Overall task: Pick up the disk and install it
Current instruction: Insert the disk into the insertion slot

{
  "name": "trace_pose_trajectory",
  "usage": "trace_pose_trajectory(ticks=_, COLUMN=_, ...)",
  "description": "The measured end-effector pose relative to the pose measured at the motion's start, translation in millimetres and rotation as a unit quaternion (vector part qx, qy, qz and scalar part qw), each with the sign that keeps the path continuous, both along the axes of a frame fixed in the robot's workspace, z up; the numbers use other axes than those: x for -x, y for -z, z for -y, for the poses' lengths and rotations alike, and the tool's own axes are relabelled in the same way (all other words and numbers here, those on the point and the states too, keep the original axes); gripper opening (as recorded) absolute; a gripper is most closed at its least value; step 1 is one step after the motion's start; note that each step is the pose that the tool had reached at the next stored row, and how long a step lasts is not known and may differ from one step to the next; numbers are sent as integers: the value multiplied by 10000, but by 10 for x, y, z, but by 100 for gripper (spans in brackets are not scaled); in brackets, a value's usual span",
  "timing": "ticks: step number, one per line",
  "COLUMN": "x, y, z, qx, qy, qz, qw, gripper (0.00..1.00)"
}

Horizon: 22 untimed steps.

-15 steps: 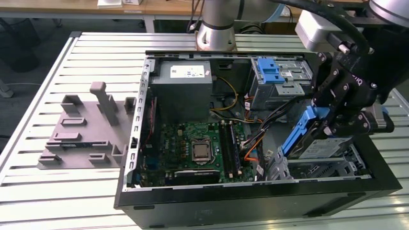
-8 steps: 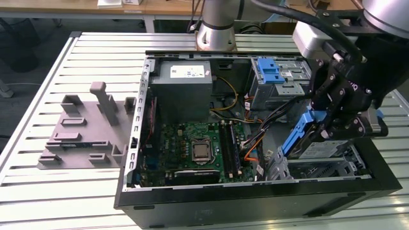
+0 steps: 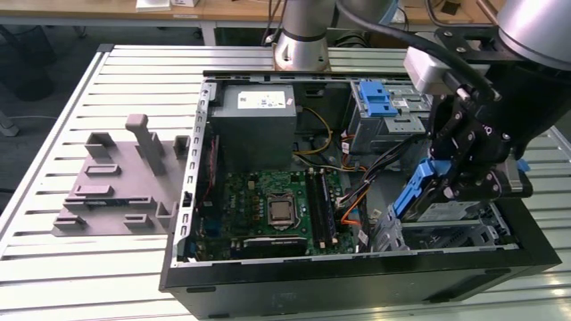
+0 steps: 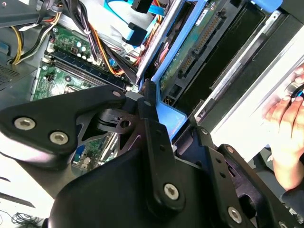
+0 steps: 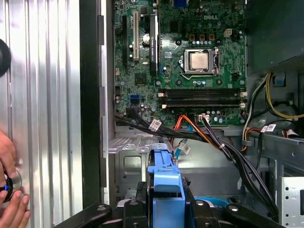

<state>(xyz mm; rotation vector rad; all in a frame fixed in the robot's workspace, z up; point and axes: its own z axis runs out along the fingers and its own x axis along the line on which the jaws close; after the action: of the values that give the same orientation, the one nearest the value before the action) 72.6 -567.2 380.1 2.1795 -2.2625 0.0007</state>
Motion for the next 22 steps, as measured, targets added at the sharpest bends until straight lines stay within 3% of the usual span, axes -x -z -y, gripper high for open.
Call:
trace_pose_trajectory(ticks=13, x=0, y=20, z=0, qx=1, qy=0, qz=0, qw=10000, gripper=38)
trace_pose_trajectory(ticks=14, x=0, y=24, z=0, qx=-2, qy=-1, qz=0, qw=10000, gripper=44)
trace_pose_trajectory(ticks=18, x=0, y=72, z=0, qx=0, qy=0, qz=1, qw=10000, gripper=44)
trace_pose_trajectory(ticks=22, x=0, y=123, z=0, qx=0, qy=0, qz=1, qw=10000, gripper=30)
